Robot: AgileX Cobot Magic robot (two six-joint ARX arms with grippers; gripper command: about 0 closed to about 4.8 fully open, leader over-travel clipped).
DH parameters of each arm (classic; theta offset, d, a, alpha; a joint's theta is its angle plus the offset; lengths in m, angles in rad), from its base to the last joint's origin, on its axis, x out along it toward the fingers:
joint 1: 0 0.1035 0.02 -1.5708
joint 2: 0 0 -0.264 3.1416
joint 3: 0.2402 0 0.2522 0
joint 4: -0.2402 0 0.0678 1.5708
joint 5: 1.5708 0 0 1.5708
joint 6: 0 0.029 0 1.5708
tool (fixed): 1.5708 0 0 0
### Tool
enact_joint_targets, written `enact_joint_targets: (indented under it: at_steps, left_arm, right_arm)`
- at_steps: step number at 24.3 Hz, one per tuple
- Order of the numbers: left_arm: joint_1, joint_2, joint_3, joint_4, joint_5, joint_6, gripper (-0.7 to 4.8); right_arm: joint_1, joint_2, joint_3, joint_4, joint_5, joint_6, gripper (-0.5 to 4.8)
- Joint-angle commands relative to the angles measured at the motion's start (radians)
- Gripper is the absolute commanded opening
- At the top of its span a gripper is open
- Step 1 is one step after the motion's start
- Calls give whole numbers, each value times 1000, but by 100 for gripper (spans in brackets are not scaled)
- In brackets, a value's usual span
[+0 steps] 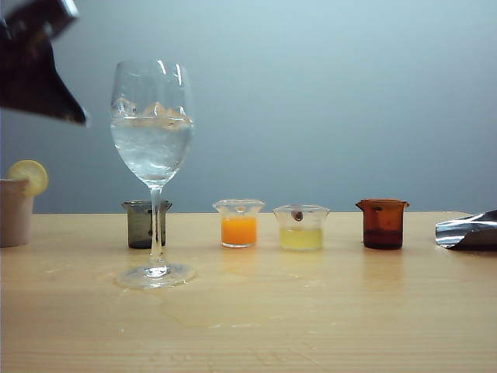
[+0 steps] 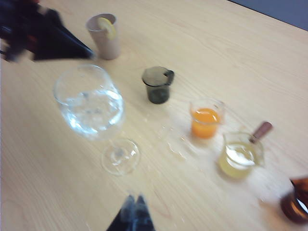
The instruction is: Pick up the first measuring cup from the left, pour the coconut rum inside into the goblet, and finally put the measuring cup back in its original place.
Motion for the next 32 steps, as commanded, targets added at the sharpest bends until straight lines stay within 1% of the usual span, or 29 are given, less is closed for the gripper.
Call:
enact_joint_targets:
  at_steps: [1, 3, 4, 5, 6, 7, 8, 9, 10, 12, 14, 16, 19, 20, 21, 23, 24, 27, 29, 30, 32]
  left_arm:
    - [-3, -154, 0, -60, -130, -113, -6]
    - [-22, -251, -2, -56, -215, -131, -6]
    - [-42, -354, -5, -48, -335, -148, -6]
    - [-50, -394, -11, -41, -383, -147, -6]
    - [-70, -490, -55, 8, -457, -174, -5]
    - [-83, -541, -91, 47, -473, -214, -6]
    - [-101, -622, -154, 92, -483, -272, -5]
    - [-109, -669, -192, 103, -492, -288, -6]
    - [-112, -735, -237, 101, -508, -290, -5]
    - [-113, -820, -293, 103, -503, -298, -6]
    - [-116, -895, -343, 106, -505, -334, -6]
    - [-115, -997, -419, 106, -542, -349, -6]
    - [-115, -1135, -572, 106, -549, -356, -5]
    - [-115, -1152, -598, 106, -549, -363, -5]
    - [-115, -1178, -646, 107, -549, -392, -5]
    - [-115, -1198, -710, 110, -548, -412, -6]
    - [-115, -1202, -732, 117, -548, -413, -5]
    - [-115, -1204, -833, 208, -549, -414, -6]
    - [-115, -1204, -874, 240, -549, -413, -6]
    - [-115, -1204, -886, 237, -554, -411, -5]
    - [-115, -1204, -886, 233, -568, -392, -6]
  right_arm:
    - [-27, -83, -55, -33, 45, 2, -5]
    - [-41, -134, -95, -27, 63, 18, -5]
    - [-50, -189, -145, 8, 85, 42, -5]
    - [-50, -214, -169, 29, 95, 47, -5]
    - [-49, -275, -236, 91, 135, 64, -5]
    - [-49, -301, -265, 116, 157, 71, -5]
    - [-49, -353, -323, 162, 208, 90, -5]
    - [-49, -381, -359, 190, 223, 104, -5]
    - [-49, -420, -409, 224, 221, 120, -5]
    - [-49, -446, -452, 238, 220, 133, -5]
    - [-49, -461, -496, 238, 217, 133, -5]
    - [-49, -480, -565, 263, 196, 134, -5]
    - [-49, -533, -711, 382, 193, 133, -5]
    - [-49, -549, -748, 424, 192, 133, -5]
    - [-49, -573, -796, 472, 194, 133, -5]
    - [-49, -616, -878, 530, 200, 133, -5]
    - [-49, -628, -895, 528, 200, 133, -5]
    - [-49, -688, -970, 522, 200, 134, -5]
    - [-49, -707, -990, 509, 199, 133, -5]
    - [-49, -716, -996, 467, 200, 133, -5]
    - [-49, -718, -1000, 432, 199, 133, -5]
